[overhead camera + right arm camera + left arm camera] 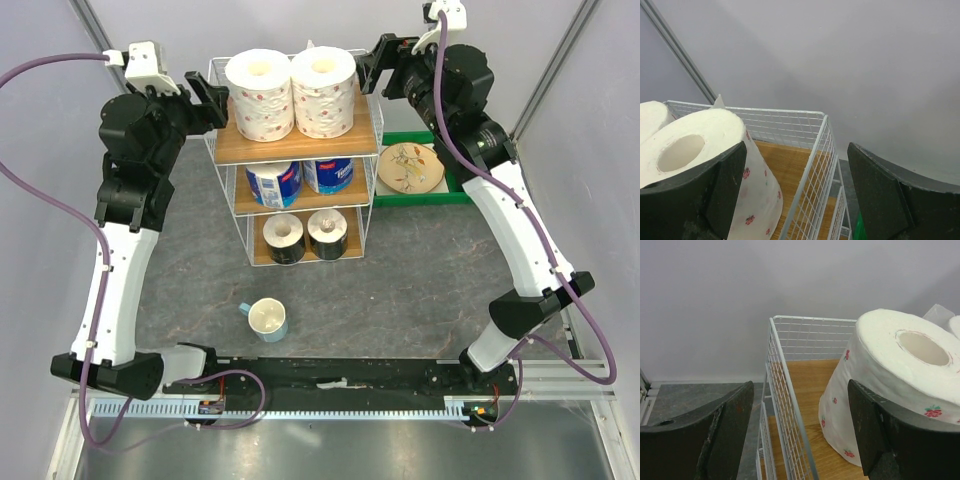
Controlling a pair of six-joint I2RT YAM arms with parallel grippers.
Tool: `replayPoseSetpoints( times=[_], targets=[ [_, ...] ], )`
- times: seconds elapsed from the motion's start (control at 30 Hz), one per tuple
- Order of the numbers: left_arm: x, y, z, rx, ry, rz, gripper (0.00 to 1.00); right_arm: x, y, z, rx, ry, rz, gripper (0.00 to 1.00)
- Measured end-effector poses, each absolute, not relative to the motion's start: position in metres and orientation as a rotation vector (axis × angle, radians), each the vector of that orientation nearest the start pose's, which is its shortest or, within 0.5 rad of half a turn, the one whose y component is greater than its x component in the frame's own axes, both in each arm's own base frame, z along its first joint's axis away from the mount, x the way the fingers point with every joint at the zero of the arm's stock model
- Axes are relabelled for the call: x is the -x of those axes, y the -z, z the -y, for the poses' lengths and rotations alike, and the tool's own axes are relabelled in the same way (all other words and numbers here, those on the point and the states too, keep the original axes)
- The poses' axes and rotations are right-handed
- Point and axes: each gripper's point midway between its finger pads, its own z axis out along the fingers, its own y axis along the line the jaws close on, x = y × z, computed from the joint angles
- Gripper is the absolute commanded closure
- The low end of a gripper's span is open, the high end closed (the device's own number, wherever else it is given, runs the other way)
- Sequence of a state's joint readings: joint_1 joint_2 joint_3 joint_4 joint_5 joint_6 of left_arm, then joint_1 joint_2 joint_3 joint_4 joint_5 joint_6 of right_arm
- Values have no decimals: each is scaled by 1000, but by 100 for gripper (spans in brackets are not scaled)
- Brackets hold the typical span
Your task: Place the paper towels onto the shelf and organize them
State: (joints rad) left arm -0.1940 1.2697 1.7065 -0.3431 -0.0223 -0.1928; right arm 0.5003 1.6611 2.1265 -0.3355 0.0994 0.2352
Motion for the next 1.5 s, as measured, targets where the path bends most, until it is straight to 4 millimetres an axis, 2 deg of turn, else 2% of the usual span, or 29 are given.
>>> replayPoseSetpoints(
  times=[0.17,0.33,0.5,0.6,0.67,0.77,1.0,1.17,1.33,1.5],
  targets=[
    [-376,-510,71,50,268,-1472,16,-435,-527,-218,67,-489,-1465,9],
    [-352,-532,57,91,244,-1403,16,-428,-526,-184,-27,-418,-1440,9],
    [-309,-559,42,129,233,-1300,16,-397,-544,-144,-124,-377,-1357,9],
    [-284,-559,36,135,237,-1267,16,-366,-544,-126,-156,-389,-1320,9],
    [-274,-548,35,137,242,-1276,16,-349,-540,-117,-171,-395,-1311,9],
    [-256,-525,36,133,273,-1293,17,-328,-520,-106,-193,-408,-1322,9],
    [-225,-436,60,55,419,-1418,18,-295,-450,-92,-220,-406,-1447,9],
    [-205,-391,74,29,526,-1468,18,-273,-422,-81,-240,-404,-1501,9],
    [-209,-343,84,64,600,-1549,19,-252,-403,-71,-271,-421,-1529,9],
    [-225,-320,93,91,644,-1607,19,-242,-388,-68,-294,-430,-1564,9]
  ],
)
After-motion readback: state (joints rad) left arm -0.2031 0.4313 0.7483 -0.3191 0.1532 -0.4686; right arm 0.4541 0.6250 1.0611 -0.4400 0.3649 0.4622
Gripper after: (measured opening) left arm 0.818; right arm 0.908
